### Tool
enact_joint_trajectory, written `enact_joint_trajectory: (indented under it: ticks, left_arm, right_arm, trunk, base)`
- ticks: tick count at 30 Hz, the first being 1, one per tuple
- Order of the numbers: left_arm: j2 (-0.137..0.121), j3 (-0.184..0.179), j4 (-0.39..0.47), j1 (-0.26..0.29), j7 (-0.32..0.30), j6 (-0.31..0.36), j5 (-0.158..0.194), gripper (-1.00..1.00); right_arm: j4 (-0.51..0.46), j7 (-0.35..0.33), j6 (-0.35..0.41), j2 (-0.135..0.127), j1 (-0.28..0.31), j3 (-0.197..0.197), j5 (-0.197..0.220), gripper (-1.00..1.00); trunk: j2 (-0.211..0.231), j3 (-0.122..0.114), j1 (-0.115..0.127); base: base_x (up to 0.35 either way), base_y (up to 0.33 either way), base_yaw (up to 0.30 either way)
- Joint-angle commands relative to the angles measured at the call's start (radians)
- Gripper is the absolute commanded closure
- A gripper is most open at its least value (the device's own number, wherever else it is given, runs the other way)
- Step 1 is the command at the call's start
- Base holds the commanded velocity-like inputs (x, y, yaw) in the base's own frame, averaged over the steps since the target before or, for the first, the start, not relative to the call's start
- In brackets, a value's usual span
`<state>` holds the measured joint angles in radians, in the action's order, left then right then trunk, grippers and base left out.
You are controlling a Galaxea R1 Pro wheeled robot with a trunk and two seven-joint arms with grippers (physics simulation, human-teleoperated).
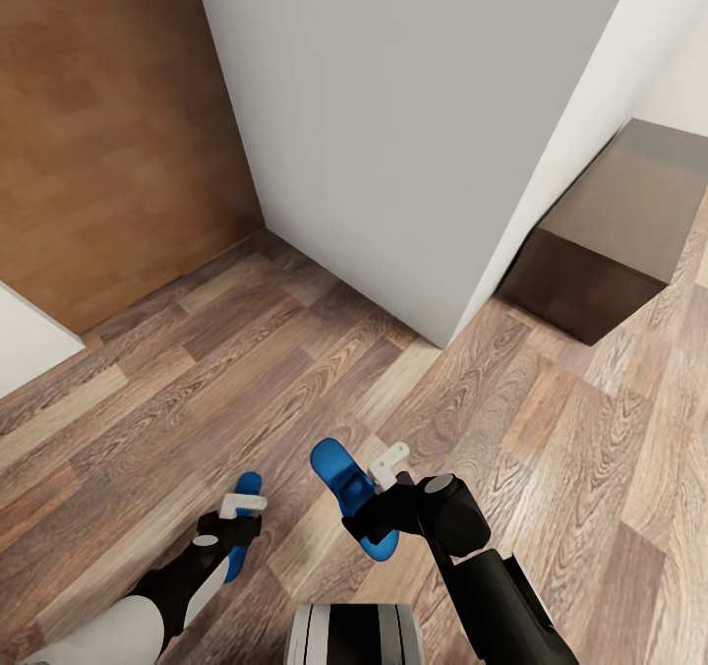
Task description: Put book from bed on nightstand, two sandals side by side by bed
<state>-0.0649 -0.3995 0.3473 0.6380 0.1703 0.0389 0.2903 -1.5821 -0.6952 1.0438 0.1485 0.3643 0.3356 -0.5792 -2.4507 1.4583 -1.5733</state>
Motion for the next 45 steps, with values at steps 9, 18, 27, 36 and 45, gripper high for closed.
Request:
enact_joint_trajectory:
  ticks: [9,18,27,36,45]
  left_arm:
    - [0.000,-0.009,0.002,0.000,0.007,0.004,0.009,-1.00]
    - [-0.001,-0.009,0.002,0.000,0.007,0.004,0.009,-1.00]
    - [-0.002,-0.008,0.003,0.000,0.007,0.004,0.010,-1.00]
    - [-0.004,-0.006,0.011,0.000,0.008,-0.012,0.010,-1.00]
    - [-0.004,-0.004,0.012,0.000,0.007,-0.016,0.010,-1.00]
  right_arm:
    - [-0.001,-0.010,0.003,0.000,0.001,0.000,-0.009,1.00]
    - [-0.001,-0.010,0.003,0.000,0.001,0.000,-0.010,1.00]
    - [-0.001,-0.009,0.003,0.000,0.001,0.000,-0.010,1.00]
    - [-0.001,-0.009,0.003,0.000,0.001,0.000,-0.010,1.00]
    - [-0.001,-0.009,0.003,0.000,0.001,0.000,-0.010,1.00]
  trunk:
    - [0.000,0.014,0.000]
    - [-0.035,0.042,-0.019]
    - [-0.050,0.063,-0.028]
    - [-0.050,0.063,-0.028]
    - [-0.050,0.063,-0.028]
  base:
    - [0.000,0.000,0.000]
    - [0.000,0.000,0.000]
    - [0.000,0.000,0.000]
    - [0.000,0.000,0.000]
    - [0.000,0.000,0.000]
